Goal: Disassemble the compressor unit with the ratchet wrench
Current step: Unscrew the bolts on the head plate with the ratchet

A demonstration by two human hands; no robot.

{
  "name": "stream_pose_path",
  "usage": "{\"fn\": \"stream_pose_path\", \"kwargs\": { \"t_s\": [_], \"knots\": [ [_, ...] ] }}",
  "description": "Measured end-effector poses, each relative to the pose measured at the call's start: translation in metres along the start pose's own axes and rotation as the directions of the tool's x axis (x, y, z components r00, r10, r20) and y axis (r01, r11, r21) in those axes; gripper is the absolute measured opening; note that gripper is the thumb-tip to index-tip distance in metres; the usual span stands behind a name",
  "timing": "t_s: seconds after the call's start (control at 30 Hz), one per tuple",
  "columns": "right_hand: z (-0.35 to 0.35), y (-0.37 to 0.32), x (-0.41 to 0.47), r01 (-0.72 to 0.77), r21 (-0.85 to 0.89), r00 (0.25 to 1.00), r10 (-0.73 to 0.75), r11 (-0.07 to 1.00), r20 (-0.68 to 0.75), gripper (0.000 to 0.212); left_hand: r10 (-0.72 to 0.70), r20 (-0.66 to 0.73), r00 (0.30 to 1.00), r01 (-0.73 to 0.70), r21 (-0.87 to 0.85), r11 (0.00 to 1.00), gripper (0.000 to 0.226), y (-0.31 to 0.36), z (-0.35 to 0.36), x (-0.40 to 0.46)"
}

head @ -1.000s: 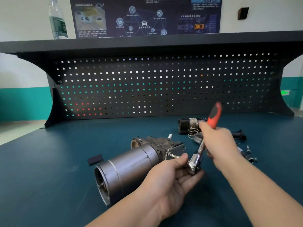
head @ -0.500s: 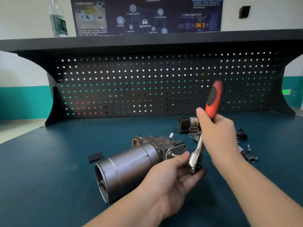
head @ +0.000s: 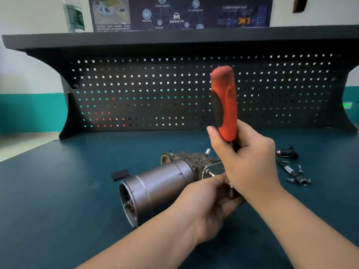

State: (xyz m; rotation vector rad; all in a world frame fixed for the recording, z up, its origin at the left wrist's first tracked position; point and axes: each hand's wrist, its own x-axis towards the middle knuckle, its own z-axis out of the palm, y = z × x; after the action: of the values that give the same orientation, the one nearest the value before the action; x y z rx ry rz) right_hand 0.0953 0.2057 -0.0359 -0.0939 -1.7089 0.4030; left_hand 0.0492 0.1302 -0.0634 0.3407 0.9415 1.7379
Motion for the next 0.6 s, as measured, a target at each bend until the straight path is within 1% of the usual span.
{"fn": "stream_pose_path", "kwargs": {
  "t_s": [0.03,0.07,0.1,0.13,0.17,0.2,0.23,0.27,0.3,0.33,0.37,0.4,0.43,0.47,0.5,0.53,0.57,0.6],
  "knots": [
    [0.001,0.004,0.001,-0.066,0.014,0.997,0.067,0.998,-0.038,0.038,-0.005,0.002,1.000,0.005,0.004,1.000,0.017,0.000,0.000,0.002],
    [0.001,0.012,0.003,-0.181,0.037,0.979,0.183,0.983,-0.088,0.040,-0.010,-0.004,1.000,0.010,0.000,1.000,0.016,0.000,-0.001,0.003],
    [0.001,0.021,0.005,-0.330,0.058,0.933,0.335,0.942,-0.131,0.040,-0.013,-0.016,1.000,0.013,-0.009,1.000,0.017,0.001,0.000,0.005],
    [-0.001,0.032,0.007,-0.509,0.088,0.843,0.516,0.856,-0.150,0.039,-0.010,-0.033,0.999,0.009,-0.021,1.000,0.017,0.001,0.000,0.006],
    [-0.002,0.042,0.008,-0.680,0.138,0.707,0.693,0.720,-0.137,0.038,-0.006,-0.043,0.999,0.005,-0.033,0.999,0.017,0.002,0.000,0.007],
    [-0.003,0.050,0.008,-0.813,0.188,0.543,0.834,0.551,-0.095,0.036,-0.007,-0.039,0.999,0.005,-0.045,0.999,0.015,0.001,0.001,0.007],
    [-0.003,0.055,0.006,-0.894,0.223,0.391,0.920,0.388,-0.034,0.035,-0.006,-0.034,0.999,0.004,-0.052,0.999,0.015,0.001,0.002,0.006],
    [-0.001,0.057,0.003,-0.929,0.233,0.299,0.954,0.288,0.012,0.035,-0.001,-0.034,0.999,0.000,-0.052,0.999,0.016,0.001,0.002,0.006],
    [0.000,0.057,0.001,-0.930,0.231,0.296,0.955,0.284,0.016,0.038,0.005,-0.040,0.999,-0.007,-0.046,0.999,0.017,0.000,0.002,0.006],
    [0.000,0.055,0.002,-0.892,0.246,0.388,0.922,0.379,-0.015,0.039,0.011,-0.051,0.999,-0.013,-0.036,0.999,0.019,-0.001,0.001,0.006],
    [0.000,0.051,0.003,-0.804,0.264,0.537,0.841,0.532,-0.059,0.039,0.017,-0.060,0.998,-0.019,-0.029,0.999,0.023,-0.001,0.001,0.006],
    [-0.002,0.044,0.006,-0.667,0.264,0.701,0.707,0.697,-0.093,0.040,0.023,-0.069,0.997,-0.025,-0.030,0.999,0.025,-0.001,0.000,0.006],
    [-0.004,0.035,0.008,-0.483,0.251,0.851,0.518,0.839,-0.092,0.040,0.029,-0.074,0.997,-0.031,-0.032,0.999,0.025,-0.001,-0.001,0.007],
    [-0.007,0.028,0.010,-0.279,0.210,0.953,0.298,0.937,-0.061,0.038,0.033,-0.068,0.997,-0.035,-0.031,0.999,0.023,-0.001,-0.001,0.007],
    [-0.008,0.022,0.009,-0.083,0.142,0.996,0.087,0.986,-0.022,0.036,0.037,-0.052,0.998,-0.038,-0.028,0.999,0.019,0.000,-0.001,0.006],
    [-0.007,0.019,0.006,0.081,0.073,0.997,-0.082,0.994,0.010,0.033,0.041,-0.030,0.999,-0.042,-0.022,0.999,0.019,0.000,-0.001,0.006],
    [-0.006,0.017,0.003,0.173,0.024,0.985,-0.174,0.985,0.014,0.033,0.043,-0.016,0.999,-0.044,-0.013,0.999,0.023,0.000,-0.002,0.006],
    [-0.004,0.017,0.002,0.164,0.009,0.986,-0.164,0.986,0.000,0.033,0.042,-0.011,0.999,-0.042,-0.009,0.999,0.024,0.000,-0.002,0.007]
  ]
}}
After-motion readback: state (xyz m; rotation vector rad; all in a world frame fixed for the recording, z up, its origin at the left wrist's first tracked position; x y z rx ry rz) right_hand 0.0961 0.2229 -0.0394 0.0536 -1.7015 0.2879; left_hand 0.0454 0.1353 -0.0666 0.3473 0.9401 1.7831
